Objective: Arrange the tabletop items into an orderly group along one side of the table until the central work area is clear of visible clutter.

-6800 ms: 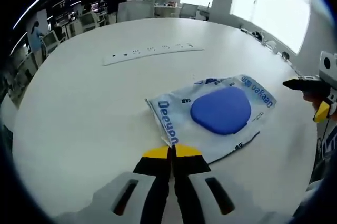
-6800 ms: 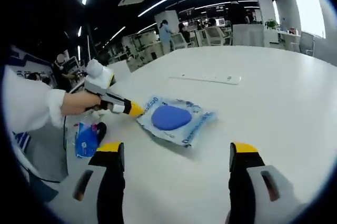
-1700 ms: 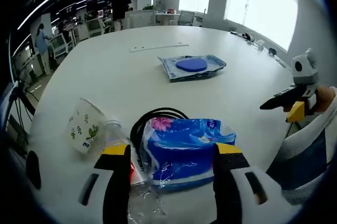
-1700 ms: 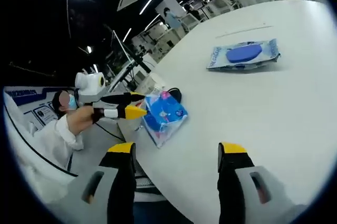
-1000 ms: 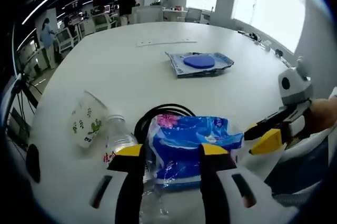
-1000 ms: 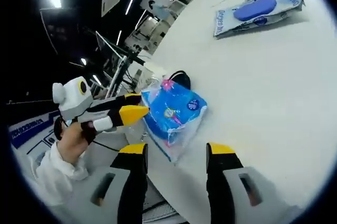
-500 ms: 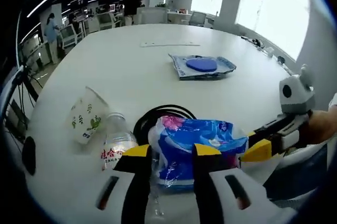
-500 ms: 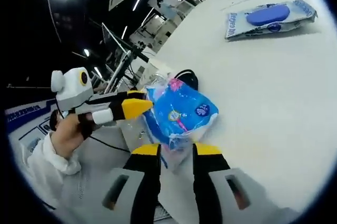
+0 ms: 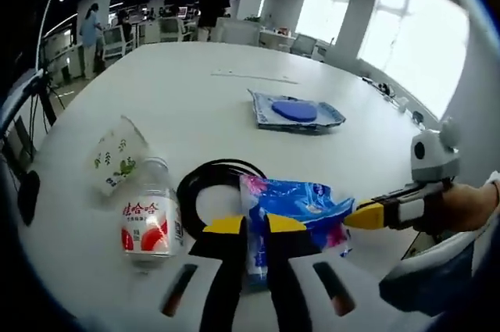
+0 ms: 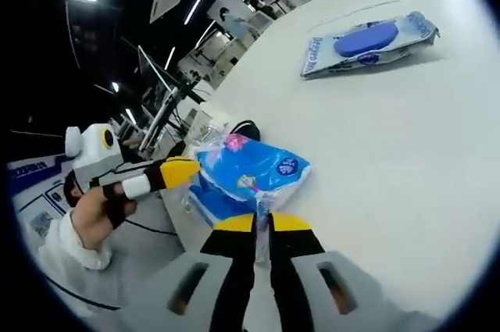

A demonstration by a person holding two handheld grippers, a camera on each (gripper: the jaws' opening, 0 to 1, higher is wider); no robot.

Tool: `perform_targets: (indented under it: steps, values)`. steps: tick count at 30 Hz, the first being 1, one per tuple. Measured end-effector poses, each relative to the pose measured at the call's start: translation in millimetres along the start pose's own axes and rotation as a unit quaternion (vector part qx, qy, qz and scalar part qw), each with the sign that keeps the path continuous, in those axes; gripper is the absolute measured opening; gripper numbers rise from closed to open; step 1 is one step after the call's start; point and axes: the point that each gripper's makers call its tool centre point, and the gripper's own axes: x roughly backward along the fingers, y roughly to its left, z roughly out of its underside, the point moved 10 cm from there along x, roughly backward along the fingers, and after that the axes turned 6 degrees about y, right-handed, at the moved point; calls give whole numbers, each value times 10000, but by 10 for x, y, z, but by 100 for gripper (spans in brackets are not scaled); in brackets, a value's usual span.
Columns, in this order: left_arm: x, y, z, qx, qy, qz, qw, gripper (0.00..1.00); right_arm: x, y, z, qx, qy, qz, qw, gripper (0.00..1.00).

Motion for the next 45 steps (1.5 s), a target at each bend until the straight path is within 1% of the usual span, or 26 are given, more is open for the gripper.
perform_targets:
  steps: [5, 11, 13, 18, 21, 24, 35, 38, 42, 45]
  values:
    - [-57, -137, -35, 7, -118, 180, 9998, 3, 199, -68, -70, 326, -226, 215, 9990, 0]
    - [-169, -341, -62, -36, -186, 425, 9989, 3, 418, -171, -65, 450, -438, 411, 9972, 0]
    - [-194, -407, -83, -1, -205, 512, 9985, 2, 496, -212, -55, 439, -531, 485, 9964, 0]
    - [-248, -561, -140, -35, -274, 681, 9973, 2, 689, -320, -79, 212, -807, 610, 9946, 0]
    - [-280, -645, -160, -77, -280, 781, 9965, 1, 784, -351, -93, 297, -884, 685, 9933, 0]
    - [-316, -715, -166, -72, -263, 882, 9957, 1, 856, -390, -89, 305, -944, 731, 9924, 0]
    - [-468, -1023, -182, -250, -140, 1243, 9918, 1, 1150, -576, 14, 74, -1123, 992, 9887, 0]
    - [-491, -1073, -196, -249, -118, 1326, 9908, 2, 1236, -613, 28, 25, -1171, 1023, 9878, 0]
    - [-532, -1172, -259, -419, -68, 1450, 9885, 1, 1311, -674, 8, 39, -1186, 1090, 9869, 0]
    - [-561, -1228, -314, -425, -80, 1528, 9873, 2, 1380, -714, -30, 19, -1250, 1135, 9856, 0]
